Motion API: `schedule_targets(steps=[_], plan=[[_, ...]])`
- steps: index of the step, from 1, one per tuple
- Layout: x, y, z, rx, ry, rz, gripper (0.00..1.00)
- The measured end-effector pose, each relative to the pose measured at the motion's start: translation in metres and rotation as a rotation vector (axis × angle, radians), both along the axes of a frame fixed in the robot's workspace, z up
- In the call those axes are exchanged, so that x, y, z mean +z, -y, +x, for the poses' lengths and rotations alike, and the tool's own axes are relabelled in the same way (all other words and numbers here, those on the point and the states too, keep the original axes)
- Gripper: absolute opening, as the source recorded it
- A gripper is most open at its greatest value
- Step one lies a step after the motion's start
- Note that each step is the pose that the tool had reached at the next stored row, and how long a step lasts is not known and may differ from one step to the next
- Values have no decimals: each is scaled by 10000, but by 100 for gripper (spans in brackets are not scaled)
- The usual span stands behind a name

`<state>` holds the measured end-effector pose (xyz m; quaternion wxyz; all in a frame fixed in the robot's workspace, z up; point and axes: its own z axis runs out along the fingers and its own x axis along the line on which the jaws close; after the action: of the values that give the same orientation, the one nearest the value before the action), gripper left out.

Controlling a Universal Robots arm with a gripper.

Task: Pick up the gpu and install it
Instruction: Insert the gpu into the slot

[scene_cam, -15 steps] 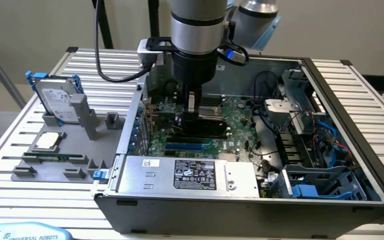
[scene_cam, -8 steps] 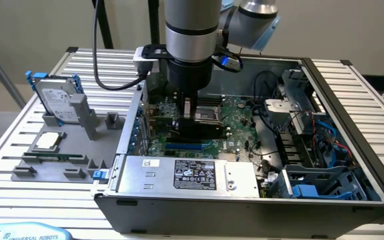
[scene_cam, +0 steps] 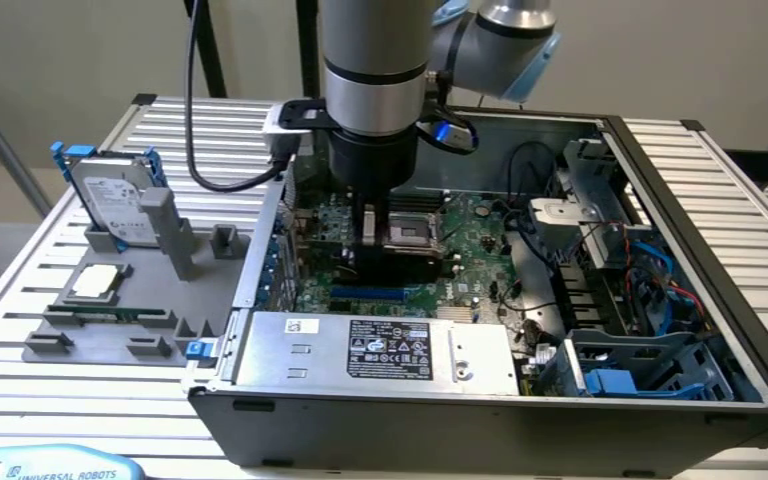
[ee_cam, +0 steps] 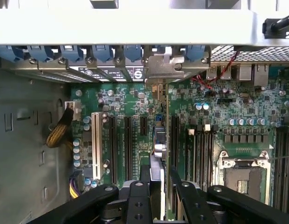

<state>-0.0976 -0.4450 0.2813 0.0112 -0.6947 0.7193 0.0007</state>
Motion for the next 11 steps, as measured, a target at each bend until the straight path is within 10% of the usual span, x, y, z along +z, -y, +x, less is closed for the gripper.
schedule_targets(steps=[11], plan=[[-61, 0, -28, -197, -2, -2, 27]])
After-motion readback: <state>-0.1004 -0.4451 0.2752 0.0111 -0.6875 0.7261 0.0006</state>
